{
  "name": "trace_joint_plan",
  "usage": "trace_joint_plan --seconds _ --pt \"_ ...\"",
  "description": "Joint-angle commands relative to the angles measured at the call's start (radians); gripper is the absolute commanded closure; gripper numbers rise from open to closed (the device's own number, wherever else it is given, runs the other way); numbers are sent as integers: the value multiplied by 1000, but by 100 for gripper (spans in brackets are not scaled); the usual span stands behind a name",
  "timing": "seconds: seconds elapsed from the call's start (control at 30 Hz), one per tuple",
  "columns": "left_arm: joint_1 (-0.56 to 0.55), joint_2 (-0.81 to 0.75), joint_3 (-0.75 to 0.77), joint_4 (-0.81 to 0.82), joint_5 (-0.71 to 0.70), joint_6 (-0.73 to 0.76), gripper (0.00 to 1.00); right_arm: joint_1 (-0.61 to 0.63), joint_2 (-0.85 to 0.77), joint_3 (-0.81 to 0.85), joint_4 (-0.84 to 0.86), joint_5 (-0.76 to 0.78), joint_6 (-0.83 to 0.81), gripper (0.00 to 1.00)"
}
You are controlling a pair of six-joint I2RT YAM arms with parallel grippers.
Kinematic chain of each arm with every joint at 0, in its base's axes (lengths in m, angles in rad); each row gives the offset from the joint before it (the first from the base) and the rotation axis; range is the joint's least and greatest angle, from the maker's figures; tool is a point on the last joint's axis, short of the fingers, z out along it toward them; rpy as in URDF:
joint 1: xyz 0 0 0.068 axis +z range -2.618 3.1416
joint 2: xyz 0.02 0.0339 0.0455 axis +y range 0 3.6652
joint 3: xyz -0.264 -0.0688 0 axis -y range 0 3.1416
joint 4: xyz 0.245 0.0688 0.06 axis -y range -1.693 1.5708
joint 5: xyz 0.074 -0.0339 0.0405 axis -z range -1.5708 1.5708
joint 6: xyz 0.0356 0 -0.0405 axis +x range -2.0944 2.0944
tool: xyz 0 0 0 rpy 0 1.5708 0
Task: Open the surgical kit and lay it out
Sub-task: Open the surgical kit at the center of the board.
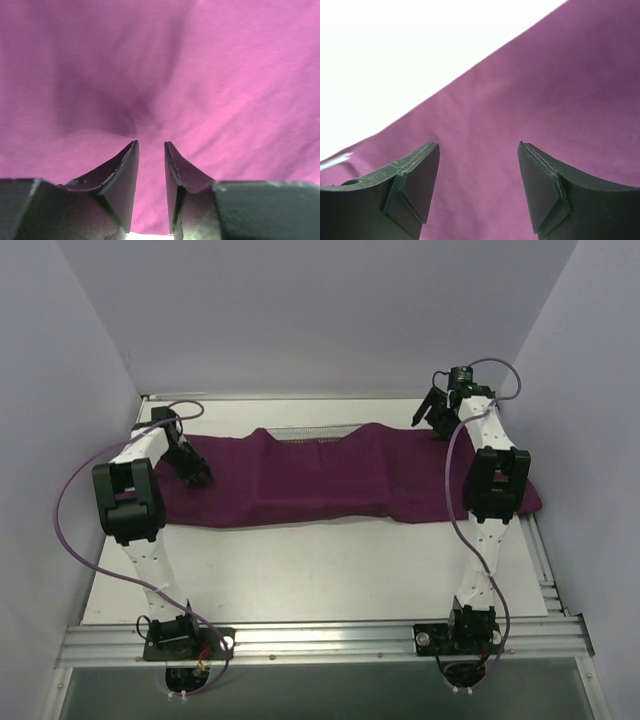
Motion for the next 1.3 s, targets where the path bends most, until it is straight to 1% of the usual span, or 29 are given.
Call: trace_joint_plan --seconds 0.0,0.07,0.1,0.13,0.17,0.2,0.23,0.27,0.33,0.4,0.5,0.6,0.73,0.9,1.03,1.07,1.1,1.13,1.17,1.23,1.27 --pt "-19 -36 60 43 34 -4 63 19 20 63 -21 -9 64 35" --pt "-25 -16 66 46 43 -13 66 20 30 80 -60 29 104 38" --pt "-27 7 66 46 51 -18 68 20 24 71 -67 58 109 48" --pt "-27 19 66 47 52 -21 71 20 14 24 -57 75 107 53" --pt "-27 30 67 50 54 -30 78 19 -13 -10 -40 92 106 60" --pt "-25 57 72 47 61 -33 81 17 -27 -47 10 91 107 83" --pt "-25 76 80 34 62 -34 84 10 -36 -81 29 76 110 97" --pt "-25 91 90 23 55 -39 90 6 -38 -127 43 62 110 100" --pt "-25 139 126 7 48 -39 94 5 -27 -161 61 31 116 100" --pt "-24 171 155 -3 49 -42 95 3 -6 -202 77 30 112 100" --pt "-24 205 181 -6 49 -48 95 -12 23 -247 101 43 101 100" --pt "-24 239 222 -14 54 -53 95 -35 60 -251 114 59 96 100" --pt "-19 280 280 -34 52 -47 95 -60 117 -195 88 71 78 100" --pt "-16 320 316 -37 57 -48 95 -73 165 -101 60 76 3 100" --pt "-14 308 322 -19 77 -50 95 -80 201 25 -26 33 -46 100" --pt "-16 285 319 -13 75 -50 94 -78 189 37 -29 22 -49 100" --pt "-16 271 311 -8 77 -50 91 -78 171 34 -28 22 -51 100" --pt "-16 253 307 3 78 -50 87 -78 148 25 -17 28 -46 98" --pt "-16 216 304 6 80 -50 80 -81 93 -3 23 28 -42 91" --pt "-16 178 294 26 77 -53 74 -83 16 -21 67 66 -28 80" --pt "-17 142 290 36 80 -54 72 -87 -1 -23 106 85 -26 68"
